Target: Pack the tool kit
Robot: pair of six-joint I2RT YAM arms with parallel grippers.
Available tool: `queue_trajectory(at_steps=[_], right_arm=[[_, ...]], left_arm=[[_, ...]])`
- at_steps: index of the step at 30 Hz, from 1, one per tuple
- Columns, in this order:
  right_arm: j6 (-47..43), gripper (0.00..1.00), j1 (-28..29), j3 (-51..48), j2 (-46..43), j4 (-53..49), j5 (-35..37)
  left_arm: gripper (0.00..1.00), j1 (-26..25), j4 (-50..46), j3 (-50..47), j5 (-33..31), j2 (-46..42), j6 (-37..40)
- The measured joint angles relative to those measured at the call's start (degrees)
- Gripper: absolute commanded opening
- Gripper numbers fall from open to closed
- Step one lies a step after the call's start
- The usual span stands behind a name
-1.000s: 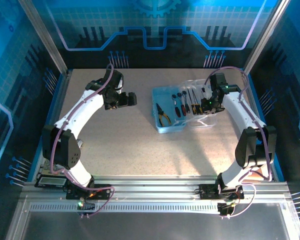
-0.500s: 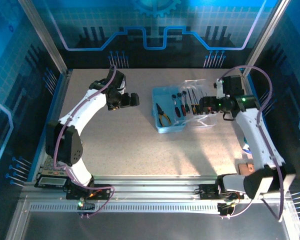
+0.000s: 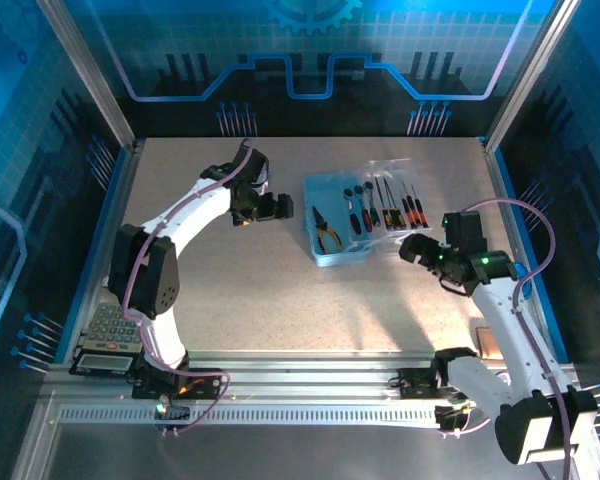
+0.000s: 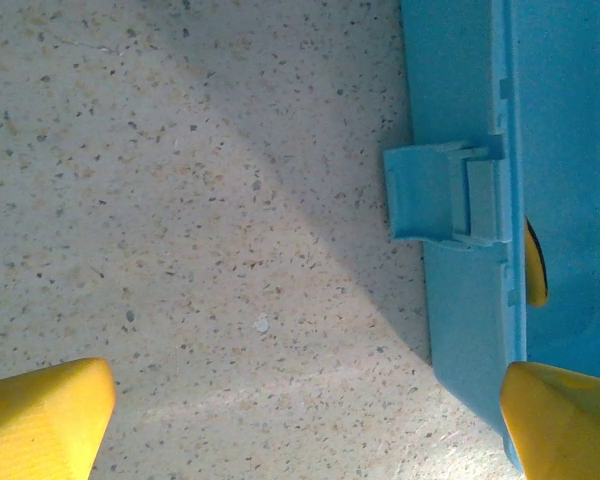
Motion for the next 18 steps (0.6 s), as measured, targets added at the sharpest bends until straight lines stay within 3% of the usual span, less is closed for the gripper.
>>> queue_trajectory(at_steps=[9,18], right_arm=[[4.87,0.69,-4.61,-5.88,4.26,5.77,3.28],[6.19,0.62,-6.58,-5.92,10.29,13.66,5.51]], left_arm=[[0.99,0.00,1.11,0.76,1.29,1.97,0.02],[0.99,0.00,1.40,2.25,1.70,4.46,0.02]])
